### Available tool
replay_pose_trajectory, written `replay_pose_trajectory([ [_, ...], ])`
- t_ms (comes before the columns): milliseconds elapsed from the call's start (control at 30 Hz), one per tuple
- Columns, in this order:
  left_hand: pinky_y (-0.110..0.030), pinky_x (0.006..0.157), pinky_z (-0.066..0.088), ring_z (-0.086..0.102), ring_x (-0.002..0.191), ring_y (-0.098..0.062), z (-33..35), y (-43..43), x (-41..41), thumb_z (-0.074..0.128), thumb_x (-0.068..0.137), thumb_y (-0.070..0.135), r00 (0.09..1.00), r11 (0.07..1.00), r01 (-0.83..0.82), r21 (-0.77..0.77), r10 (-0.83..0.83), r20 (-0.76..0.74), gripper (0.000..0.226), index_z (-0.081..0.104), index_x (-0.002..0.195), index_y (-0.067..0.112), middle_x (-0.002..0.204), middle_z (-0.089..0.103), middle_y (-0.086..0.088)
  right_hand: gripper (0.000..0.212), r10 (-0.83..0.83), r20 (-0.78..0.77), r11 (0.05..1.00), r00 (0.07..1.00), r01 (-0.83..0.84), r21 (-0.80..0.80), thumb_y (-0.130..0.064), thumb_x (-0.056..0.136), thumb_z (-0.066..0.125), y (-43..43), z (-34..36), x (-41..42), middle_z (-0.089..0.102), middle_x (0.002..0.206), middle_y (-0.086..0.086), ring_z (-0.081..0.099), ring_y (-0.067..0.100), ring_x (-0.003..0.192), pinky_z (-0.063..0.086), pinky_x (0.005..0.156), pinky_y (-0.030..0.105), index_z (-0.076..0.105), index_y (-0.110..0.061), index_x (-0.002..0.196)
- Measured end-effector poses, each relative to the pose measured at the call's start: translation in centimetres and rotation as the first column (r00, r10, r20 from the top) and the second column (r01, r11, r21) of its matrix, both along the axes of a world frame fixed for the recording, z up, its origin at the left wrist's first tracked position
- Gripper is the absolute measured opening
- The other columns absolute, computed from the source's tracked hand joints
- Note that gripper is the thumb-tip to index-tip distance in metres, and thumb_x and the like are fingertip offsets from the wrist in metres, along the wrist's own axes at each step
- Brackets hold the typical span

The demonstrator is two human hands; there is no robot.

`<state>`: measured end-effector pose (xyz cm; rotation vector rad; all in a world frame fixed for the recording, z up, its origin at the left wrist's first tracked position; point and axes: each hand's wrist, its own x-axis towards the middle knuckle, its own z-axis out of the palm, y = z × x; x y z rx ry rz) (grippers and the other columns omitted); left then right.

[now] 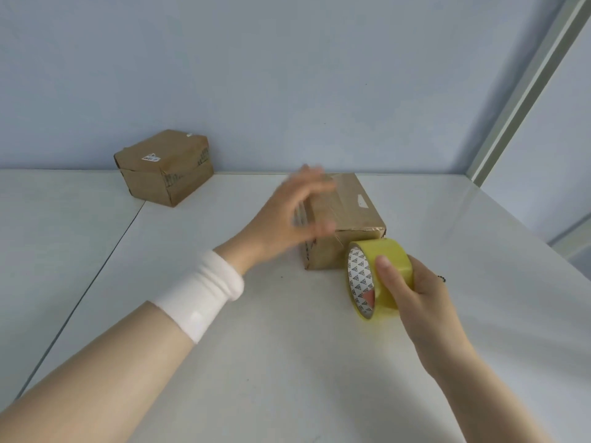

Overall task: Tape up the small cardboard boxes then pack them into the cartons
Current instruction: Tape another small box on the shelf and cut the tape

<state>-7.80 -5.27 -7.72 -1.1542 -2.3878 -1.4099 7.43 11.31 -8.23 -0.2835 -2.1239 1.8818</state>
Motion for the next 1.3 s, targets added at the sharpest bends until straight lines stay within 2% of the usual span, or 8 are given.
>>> replay_pose_trajectory([
  [100,-0.018,0.113,0.009,0.014,0.142,-0.014,-0.9,-0.4,0.6,0.075,0.072,0.039,0.990,0.980,-0.011,-0.199,-0.017,-0.137,0.069,0.043,0.132,0.029,0.144,0.029,0.010,0.025,0.024,0.003,1.000,1.000,-0.024,-0.009,-0.031,0.089,0.057,-0.5,0.8,-0.4,0.063,0.062,0.000,0.059,0.002,0.049,0.041,0.046,0.010,0.062,-0.007,0.084],
  [200,-0.024,0.110,0.025,0.034,0.131,-0.013,0.3,0.0,0.7,0.072,0.077,0.039,0.983,0.992,-0.068,-0.109,0.048,-0.177,0.056,0.052,0.128,0.025,0.134,0.046,0.011,0.023,0.056,-0.088,0.994,0.995,-0.064,-0.092,-0.033,0.084,0.062,-0.3,3.4,-0.7,0.063,0.059,-0.006,0.058,0.002,0.046,0.041,0.042,0.012,0.066,-0.011,0.084],
  [267,-0.015,0.093,0.037,0.049,0.107,-0.002,2.0,0.4,0.8,0.065,0.078,0.047,0.998,0.996,-0.065,0.060,0.064,0.020,0.034,0.060,0.109,0.035,0.109,0.058,0.021,0.021,0.131,-0.209,0.981,0.969,-0.157,-0.112,-0.040,0.080,0.067,0.3,6.5,-1.0,0.066,0.061,-0.007,0.061,0.005,0.052,0.045,0.045,0.016,0.071,-0.020,0.078],
  [367,-0.029,0.076,0.040,0.054,0.080,-0.013,4.6,1.9,0.5,0.054,0.076,0.049,0.929,0.936,-0.202,0.288,0.090,0.359,0.042,0.063,0.088,0.010,0.085,0.061,-0.002,0.020,0.255,-0.355,0.956,0.899,-0.289,-0.046,-0.036,0.079,0.063,0.7,10.7,-2.6,0.072,0.075,-0.005,0.068,0.011,0.073,0.054,0.066,0.026,0.070,-0.019,0.083],
  [500,-0.029,0.077,0.040,0.054,0.091,-0.020,4.6,4.1,0.7,0.039,0.097,0.037,0.795,0.968,-0.203,0.144,0.078,0.601,0.033,0.058,0.102,0.010,0.100,0.060,-0.009,0.020,0.102,-0.306,0.991,0.946,-0.123,-0.049,-0.031,0.095,0.052,-0.1,11.3,-6.5,0.069,0.062,-0.006,0.065,0.010,0.057,0.054,0.062,0.028,0.057,-0.012,0.094],
  [700,-0.039,0.108,0.037,0.043,0.130,-0.023,1.7,4.1,1.4,0.048,0.084,0.048,0.933,0.923,-0.015,0.384,-0.126,0.338,0.050,0.043,0.127,0.024,0.137,0.046,-0.009,0.029,0.052,-0.343,0.993,0.938,-0.084,-0.078,-0.040,0.091,0.053,0.4,9.8,-8.2,0.067,0.056,-0.001,0.062,0.012,0.052,0.054,0.058,0.027,0.055,-0.010,0.089],
  [867,-0.037,0.087,0.049,0.054,0.109,-0.031,0.8,4.4,1.7,0.066,0.072,0.039,0.943,0.895,0.001,0.446,-0.149,0.298,0.043,0.049,0.109,0.026,0.123,0.048,-0.021,0.035,0.039,-0.339,0.998,0.940,-0.054,-0.035,-0.044,0.088,0.052,0.2,8.9,-7.7,0.065,0.056,-0.002,0.062,0.011,0.056,0.052,0.061,0.023,0.054,-0.010,0.084],
  [1300,-0.022,0.080,0.048,0.055,0.105,-0.022,0.8,4.5,1.6,0.061,0.074,0.043,0.937,0.903,0.052,0.426,-0.193,0.293,0.042,0.045,0.111,0.029,0.124,0.048,-0.019,0.029,0.123,-0.355,0.992,0.927,-0.114,0.048,-0.039,0.084,0.055,0.0,7.4,-0.5,0.068,0.066,0.001,0.061,0.017,0.064,0.052,0.066,0.040,0.062,-0.012,0.077],
])
